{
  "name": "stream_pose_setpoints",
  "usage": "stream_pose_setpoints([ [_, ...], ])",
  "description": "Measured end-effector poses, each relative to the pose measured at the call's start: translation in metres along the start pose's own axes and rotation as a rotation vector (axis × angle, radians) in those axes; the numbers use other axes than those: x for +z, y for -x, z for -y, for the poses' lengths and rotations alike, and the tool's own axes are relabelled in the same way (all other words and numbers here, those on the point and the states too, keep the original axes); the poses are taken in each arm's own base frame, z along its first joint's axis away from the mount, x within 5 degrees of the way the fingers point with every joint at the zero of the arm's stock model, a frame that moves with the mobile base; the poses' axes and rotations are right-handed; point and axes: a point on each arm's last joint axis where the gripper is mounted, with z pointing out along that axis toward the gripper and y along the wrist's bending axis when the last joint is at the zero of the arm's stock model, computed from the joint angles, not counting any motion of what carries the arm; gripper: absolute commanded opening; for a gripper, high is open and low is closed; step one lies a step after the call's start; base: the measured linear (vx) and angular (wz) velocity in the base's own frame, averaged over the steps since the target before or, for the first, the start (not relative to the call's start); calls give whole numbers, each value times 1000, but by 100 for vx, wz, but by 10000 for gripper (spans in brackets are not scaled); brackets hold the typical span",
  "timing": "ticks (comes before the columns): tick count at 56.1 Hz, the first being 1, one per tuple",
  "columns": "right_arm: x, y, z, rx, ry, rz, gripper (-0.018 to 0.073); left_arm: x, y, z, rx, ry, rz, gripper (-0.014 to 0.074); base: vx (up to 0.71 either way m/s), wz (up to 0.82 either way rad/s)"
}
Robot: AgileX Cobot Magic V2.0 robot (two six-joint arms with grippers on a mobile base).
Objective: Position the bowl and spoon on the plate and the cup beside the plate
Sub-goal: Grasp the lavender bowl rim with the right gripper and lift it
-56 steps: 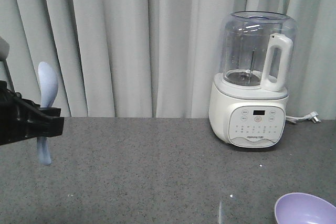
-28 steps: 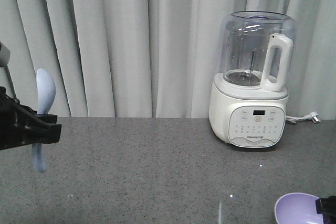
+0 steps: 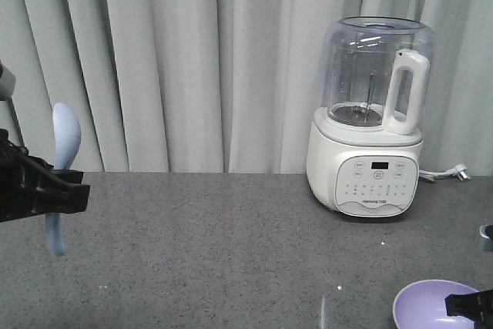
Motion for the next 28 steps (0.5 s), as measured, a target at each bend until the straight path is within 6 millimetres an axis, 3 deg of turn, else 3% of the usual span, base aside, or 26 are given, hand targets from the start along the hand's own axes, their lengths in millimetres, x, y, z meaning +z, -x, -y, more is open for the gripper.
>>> stream_pose_setpoints([
  [7, -16, -2, 0, -43, -4, 40, -11, 0, 0, -1, 13, 11, 2, -3, 0, 0],
  [12, -39, -4, -1, -80, 3, 110, -12, 0, 0, -1, 16, 14, 2, -3, 0, 0],
  [20, -96, -11, -8, -142, 64, 323, -12, 0, 0, -1, 18, 15, 2, -3, 0, 0],
  [28, -155, -31, -14, -262, 109, 544, -11, -5, -6, -2, 19, 13, 15, -3, 0, 0],
])
